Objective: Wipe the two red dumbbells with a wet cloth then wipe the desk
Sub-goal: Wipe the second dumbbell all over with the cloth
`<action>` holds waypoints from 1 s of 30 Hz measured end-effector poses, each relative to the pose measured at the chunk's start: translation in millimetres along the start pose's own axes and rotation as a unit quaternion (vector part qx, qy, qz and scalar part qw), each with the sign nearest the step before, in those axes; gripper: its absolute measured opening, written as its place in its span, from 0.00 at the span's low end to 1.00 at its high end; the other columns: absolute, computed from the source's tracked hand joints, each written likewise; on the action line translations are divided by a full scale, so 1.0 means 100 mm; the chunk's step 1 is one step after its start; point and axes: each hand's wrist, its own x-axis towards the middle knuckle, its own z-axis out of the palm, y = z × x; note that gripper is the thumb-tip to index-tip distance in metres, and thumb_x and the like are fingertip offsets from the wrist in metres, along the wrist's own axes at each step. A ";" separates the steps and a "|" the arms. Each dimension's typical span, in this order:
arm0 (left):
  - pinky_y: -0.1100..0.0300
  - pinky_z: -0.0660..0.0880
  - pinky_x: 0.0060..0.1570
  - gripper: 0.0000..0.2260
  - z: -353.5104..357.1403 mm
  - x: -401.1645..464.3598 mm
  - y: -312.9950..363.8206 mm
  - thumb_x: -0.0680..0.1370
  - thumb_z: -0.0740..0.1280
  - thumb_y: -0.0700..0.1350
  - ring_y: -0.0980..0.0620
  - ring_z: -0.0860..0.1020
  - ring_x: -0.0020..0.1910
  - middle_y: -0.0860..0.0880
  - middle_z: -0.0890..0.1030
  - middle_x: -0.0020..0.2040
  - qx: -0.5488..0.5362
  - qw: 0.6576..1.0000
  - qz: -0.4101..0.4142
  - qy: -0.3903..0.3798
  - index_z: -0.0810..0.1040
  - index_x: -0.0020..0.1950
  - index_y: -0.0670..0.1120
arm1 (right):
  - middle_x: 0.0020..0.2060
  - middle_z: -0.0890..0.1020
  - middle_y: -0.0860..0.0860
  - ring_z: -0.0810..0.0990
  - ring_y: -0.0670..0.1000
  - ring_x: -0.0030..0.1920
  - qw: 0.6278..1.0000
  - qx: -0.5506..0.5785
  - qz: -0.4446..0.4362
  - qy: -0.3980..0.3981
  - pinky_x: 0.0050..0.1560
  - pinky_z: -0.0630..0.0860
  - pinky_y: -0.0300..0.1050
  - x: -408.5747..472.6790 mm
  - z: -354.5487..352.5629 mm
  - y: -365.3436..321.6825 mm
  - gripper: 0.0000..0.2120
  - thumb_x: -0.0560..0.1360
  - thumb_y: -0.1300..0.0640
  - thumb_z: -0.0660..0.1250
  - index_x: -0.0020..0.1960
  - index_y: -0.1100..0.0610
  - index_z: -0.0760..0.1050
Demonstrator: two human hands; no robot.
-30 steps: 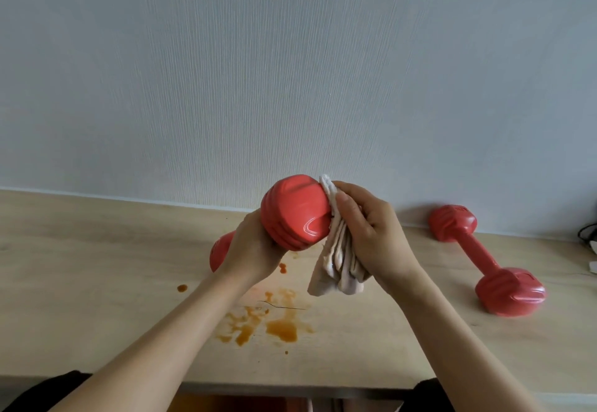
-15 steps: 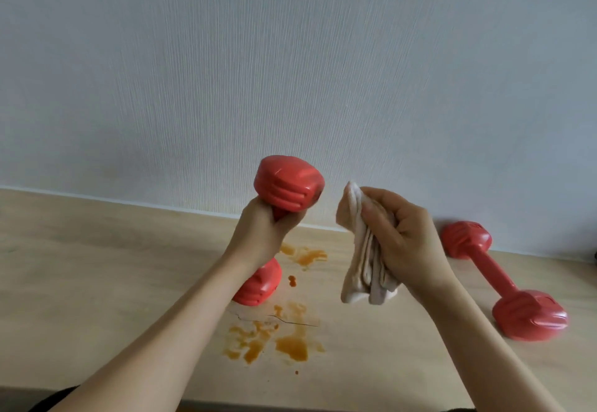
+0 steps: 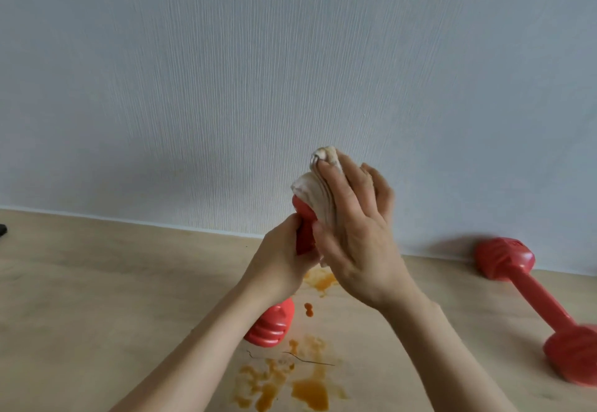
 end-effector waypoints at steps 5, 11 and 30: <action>0.69 0.65 0.29 0.06 -0.01 0.01 -0.02 0.72 0.69 0.40 0.60 0.71 0.30 0.53 0.76 0.34 -0.031 0.999 -0.007 -0.023 0.73 0.43 0.48 | 0.74 0.51 0.45 0.44 0.42 0.75 0.986 0.072 -0.001 -0.147 0.74 0.47 0.51 -0.02 -0.21 0.16 0.43 0.68 0.64 0.66 0.76 0.57 0.48; 0.68 0.64 0.29 0.05 0.03 0.00 -0.03 0.75 0.67 0.43 0.61 0.70 0.29 0.53 0.74 0.34 0.027 0.998 0.034 -0.036 0.71 0.47 0.45 | 0.73 0.59 0.51 0.61 0.60 0.70 0.995 -0.032 0.039 -0.089 0.70 0.62 0.55 -0.10 -0.10 0.15 0.41 0.69 0.59 0.71 0.75 0.51 0.53; 0.62 0.74 0.50 0.17 0.03 -0.03 -0.04 0.72 0.66 0.38 0.57 0.78 0.49 0.49 0.79 0.50 -0.127 0.988 0.022 -0.084 0.70 0.59 0.48 | 0.71 0.54 0.55 0.55 0.51 0.74 0.997 0.073 0.025 0.021 0.72 0.59 0.45 -0.28 0.18 0.34 0.34 0.75 0.53 0.63 0.74 0.53 0.47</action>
